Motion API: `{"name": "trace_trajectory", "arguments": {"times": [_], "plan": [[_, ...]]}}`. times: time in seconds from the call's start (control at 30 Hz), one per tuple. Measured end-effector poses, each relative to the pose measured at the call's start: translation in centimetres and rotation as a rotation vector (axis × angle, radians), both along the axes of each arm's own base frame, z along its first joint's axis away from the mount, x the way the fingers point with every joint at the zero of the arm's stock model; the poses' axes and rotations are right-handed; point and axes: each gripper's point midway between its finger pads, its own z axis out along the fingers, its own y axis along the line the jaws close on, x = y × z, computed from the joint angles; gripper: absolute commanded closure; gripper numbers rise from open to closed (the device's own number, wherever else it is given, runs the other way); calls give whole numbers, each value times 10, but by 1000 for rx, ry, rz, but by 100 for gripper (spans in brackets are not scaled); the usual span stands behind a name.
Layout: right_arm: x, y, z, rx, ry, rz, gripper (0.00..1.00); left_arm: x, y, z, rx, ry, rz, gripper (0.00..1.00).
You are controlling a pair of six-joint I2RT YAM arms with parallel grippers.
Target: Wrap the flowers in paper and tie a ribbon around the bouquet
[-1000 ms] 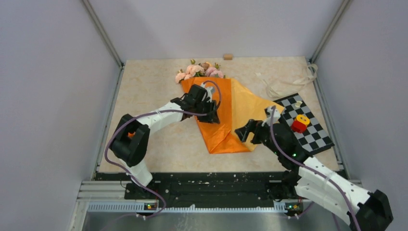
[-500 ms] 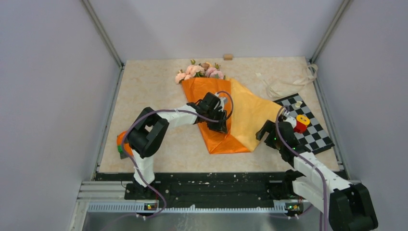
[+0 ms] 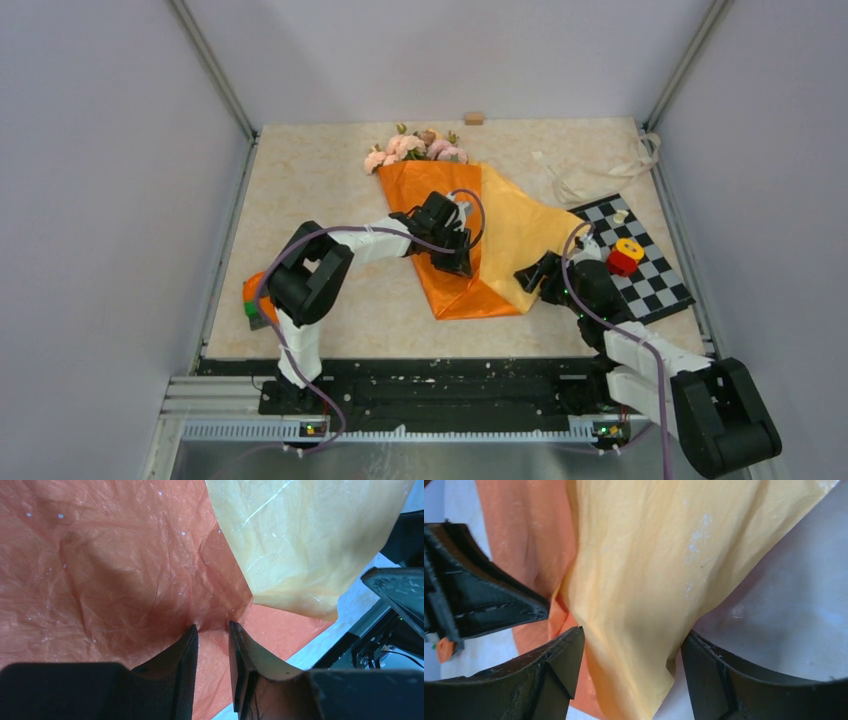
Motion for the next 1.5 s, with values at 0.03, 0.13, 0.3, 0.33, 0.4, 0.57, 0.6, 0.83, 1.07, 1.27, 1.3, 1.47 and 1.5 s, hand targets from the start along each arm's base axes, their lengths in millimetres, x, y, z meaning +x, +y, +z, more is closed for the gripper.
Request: {"name": "trace_trajectory", "arguments": {"times": [0.03,0.13,0.3,0.33,0.4,0.57,0.6,0.83,1.07,1.27,1.3,1.47,1.5], "plan": [[1,3,4,15,-19,15,31,0,0,0,0,-1,0,68],[3,13,21,61,-93,64,33,0,-1,0,0,0,0,68],[5,27,51,115,-212,143,64,-1,-1,-1,1,1,-1,67],[5,29,53,117,-222,152,75,-1,-1,-1,1,1,0,67],[4,32,54,108,-228,175,88,-1,-1,-1,2,1,1,66],[7,56,57,43,-216,272,98,-1,-2,-1,1,2,4,66],[7,65,61,26,-218,297,99,-1,-2,-1,0,2,4,67],[28,110,97,-107,-207,283,100,-3,-3,-3,-6,3,8,66],[44,105,94,-152,-120,155,100,-7,-4,-7,-11,-7,6,65],[42,118,85,-151,-86,166,100,-8,-6,-5,-21,-15,9,52],[42,120,85,-153,-86,169,100,-10,-6,-4,-25,-15,9,50],[37,110,80,-176,-64,127,100,-19,-1,0,-24,-31,-5,54],[35,105,79,-179,-62,113,100,-21,0,-1,-19,-36,-13,54]]}}
